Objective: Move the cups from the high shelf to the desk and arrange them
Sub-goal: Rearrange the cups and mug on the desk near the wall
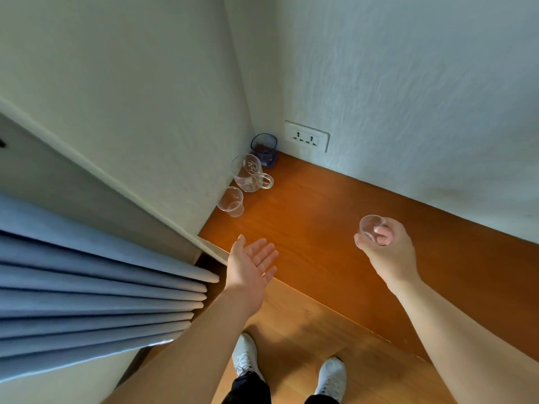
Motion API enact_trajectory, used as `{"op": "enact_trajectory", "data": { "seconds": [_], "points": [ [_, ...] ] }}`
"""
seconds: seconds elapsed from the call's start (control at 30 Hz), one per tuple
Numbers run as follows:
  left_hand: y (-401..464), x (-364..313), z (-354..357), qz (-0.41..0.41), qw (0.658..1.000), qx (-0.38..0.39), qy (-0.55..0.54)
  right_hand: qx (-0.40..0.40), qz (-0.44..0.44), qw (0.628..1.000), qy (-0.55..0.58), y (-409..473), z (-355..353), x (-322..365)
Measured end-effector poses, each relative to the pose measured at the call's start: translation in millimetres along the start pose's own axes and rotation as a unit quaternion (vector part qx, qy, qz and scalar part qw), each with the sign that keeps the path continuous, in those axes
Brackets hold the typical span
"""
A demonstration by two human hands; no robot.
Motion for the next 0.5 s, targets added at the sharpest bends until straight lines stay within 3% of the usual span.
{"op": "enact_trajectory", "data": {
  "seconds": [0.5],
  "points": [
    [44,-69,-34,-0.012,0.997,0.074,0.013,-0.045,-0.03,0.997,-0.062,57,58,64]
  ]
}}
Point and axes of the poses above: each hand's wrist, its own y-axis towards the middle knuckle, its own z-axis out of the palm, x = y × z, the point moved 7 cm from there along y, towards the middle knuckle, and after that the axes turned 5 degrees about -z, right-handed, at the moved point
